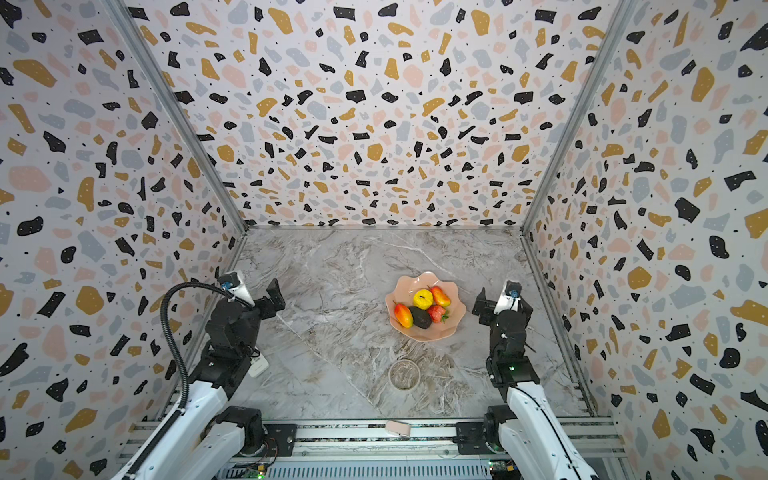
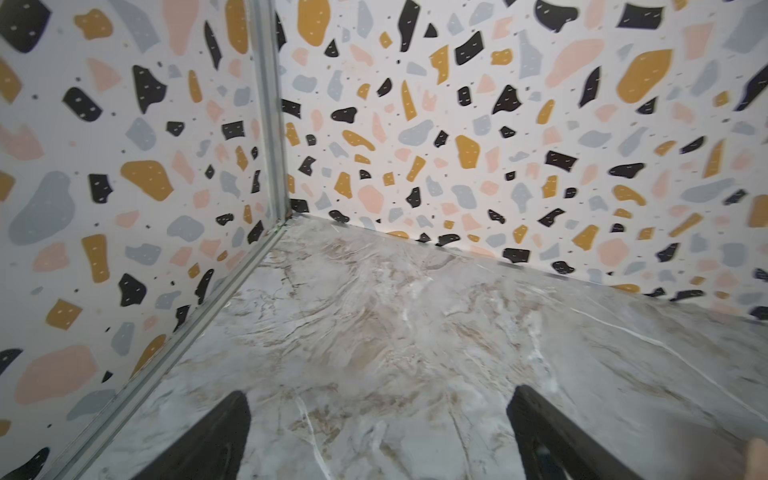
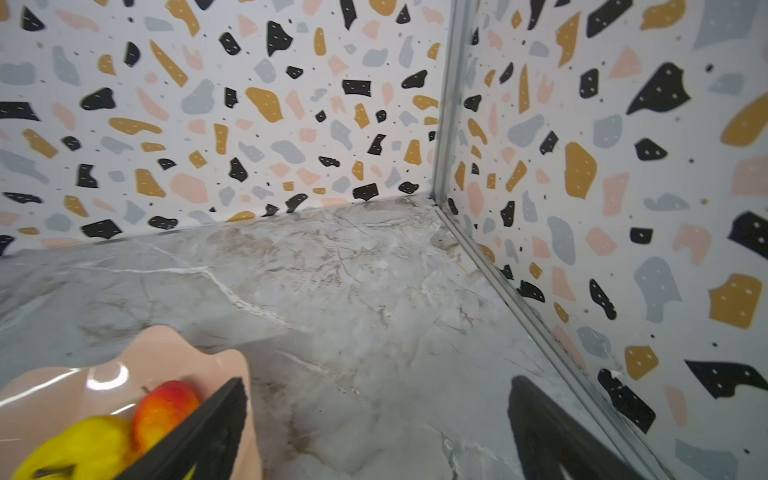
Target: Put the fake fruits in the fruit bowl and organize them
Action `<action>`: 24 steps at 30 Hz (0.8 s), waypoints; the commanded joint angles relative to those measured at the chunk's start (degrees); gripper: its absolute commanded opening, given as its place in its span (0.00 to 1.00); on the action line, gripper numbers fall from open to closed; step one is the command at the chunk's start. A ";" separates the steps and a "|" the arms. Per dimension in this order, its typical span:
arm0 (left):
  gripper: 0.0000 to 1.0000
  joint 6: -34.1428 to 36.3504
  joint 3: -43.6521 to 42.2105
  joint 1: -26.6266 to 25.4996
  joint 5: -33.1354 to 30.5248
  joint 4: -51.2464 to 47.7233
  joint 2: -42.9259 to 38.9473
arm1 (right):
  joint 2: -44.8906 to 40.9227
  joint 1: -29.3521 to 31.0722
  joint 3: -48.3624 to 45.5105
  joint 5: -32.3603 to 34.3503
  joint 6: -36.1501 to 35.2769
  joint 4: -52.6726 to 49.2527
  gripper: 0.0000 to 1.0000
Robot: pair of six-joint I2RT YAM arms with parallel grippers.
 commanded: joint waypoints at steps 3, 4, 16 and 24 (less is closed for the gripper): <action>1.00 1.02 -7.56 0.09 -8.65 22.15 8.62 | 7.16 -0.20 -10.30 3.65 -1.67 30.19 0.99; 1.00 1.01 -7.63 0.06 -8.69 23.47 11.00 | 10.42 -0.20 -10.74 3.92 -2.16 33.28 0.99; 1.00 9.48 -9.73 0.34 -11.32 43.82 31.10 | 37.82 0.62 -1.72 -0.24 -4.49 42.97 0.99; 1.00 10.49 -13.60 0.90 -8.51 56.30 37.13 | 42.97 -1.69 -1.65 -11.52 -6.93 47.25 0.99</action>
